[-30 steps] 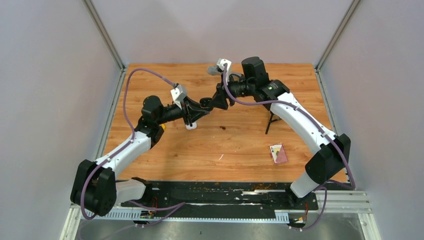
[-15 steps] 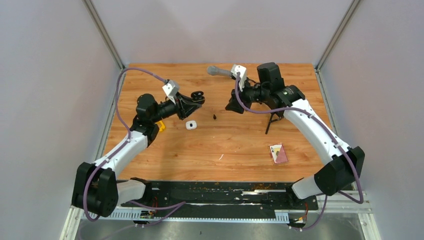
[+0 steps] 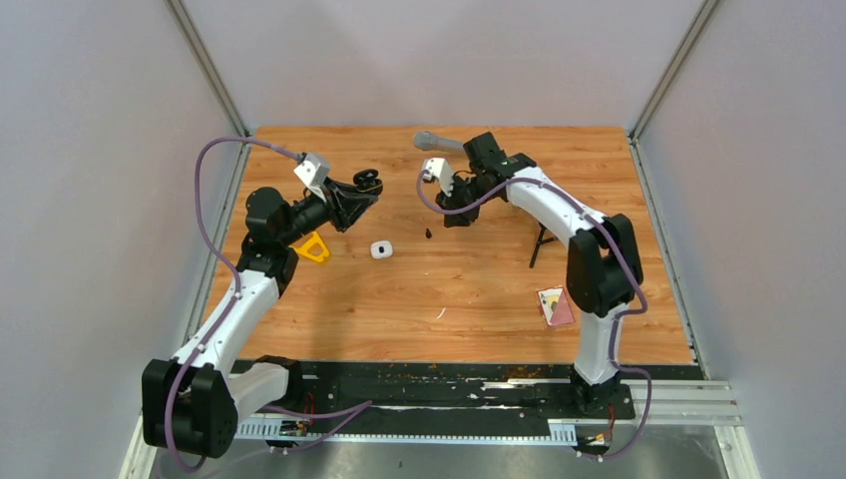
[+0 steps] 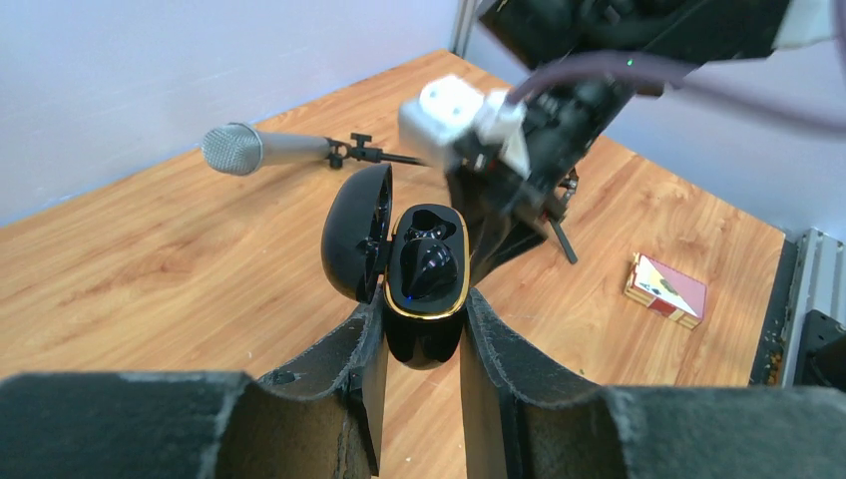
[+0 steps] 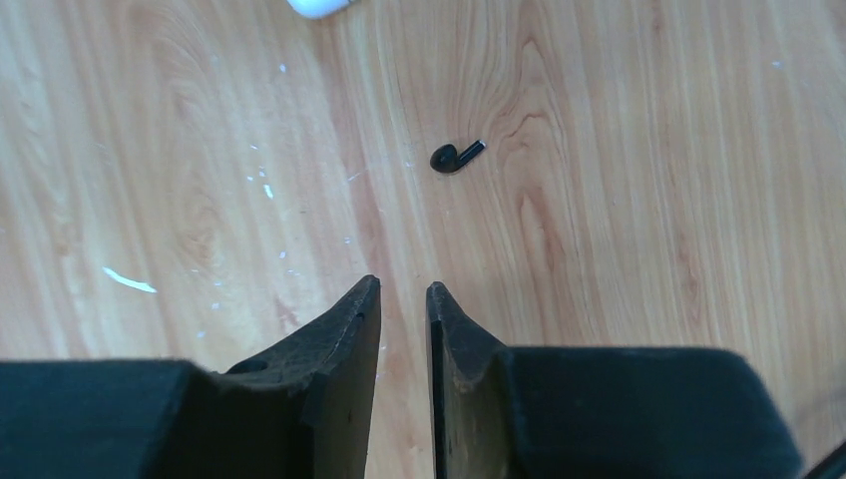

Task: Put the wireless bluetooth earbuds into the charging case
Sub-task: Move the earbud to the center of the board.

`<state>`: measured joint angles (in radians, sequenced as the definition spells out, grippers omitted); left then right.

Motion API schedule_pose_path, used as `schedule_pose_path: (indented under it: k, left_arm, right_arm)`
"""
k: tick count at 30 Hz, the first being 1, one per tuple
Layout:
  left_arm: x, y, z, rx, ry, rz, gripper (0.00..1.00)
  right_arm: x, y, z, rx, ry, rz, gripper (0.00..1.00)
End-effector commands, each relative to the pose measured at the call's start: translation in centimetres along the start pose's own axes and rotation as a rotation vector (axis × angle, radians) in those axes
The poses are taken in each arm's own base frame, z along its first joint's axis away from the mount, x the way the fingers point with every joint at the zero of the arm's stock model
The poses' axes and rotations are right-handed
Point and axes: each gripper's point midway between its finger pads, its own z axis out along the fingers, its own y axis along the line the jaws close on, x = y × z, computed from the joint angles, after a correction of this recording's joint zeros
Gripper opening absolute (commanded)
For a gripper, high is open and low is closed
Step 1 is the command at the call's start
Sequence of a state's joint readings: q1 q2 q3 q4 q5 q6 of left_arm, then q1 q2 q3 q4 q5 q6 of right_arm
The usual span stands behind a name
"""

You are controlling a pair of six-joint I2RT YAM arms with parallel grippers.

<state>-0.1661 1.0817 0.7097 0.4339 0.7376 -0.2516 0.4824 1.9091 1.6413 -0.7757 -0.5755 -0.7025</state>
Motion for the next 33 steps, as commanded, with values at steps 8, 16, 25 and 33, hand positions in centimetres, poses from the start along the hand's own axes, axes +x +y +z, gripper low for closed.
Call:
schedule_pose_path:
  k: [8,16,25,33]
  left_arm:
    - [-3.9,0.1,-1.0,-0.035,-0.069,0.087,0.00]
    - [-3.7,0.2,-1.2,-0.042,-0.074,0.076,0.00]
    - [-3.5,0.2,-1.2,-0.038,-0.062,0.074,0.00]
    - [-3.2,0.2,-1.1,-0.036,-0.058,0.072,0.00]
  right_arm:
    - [-0.4,-2.1,6.0,0.031,0.102,0.036,0.27]
    - [1.1,-2.5,7.9,0.237,0.153,0.608,0.46]
    - [2.0,-4.2,10.3,0.315,0.152,0.727,0.34]
    - [2.0,-4.9,11.7,0.322,0.142,0.757,0.34]
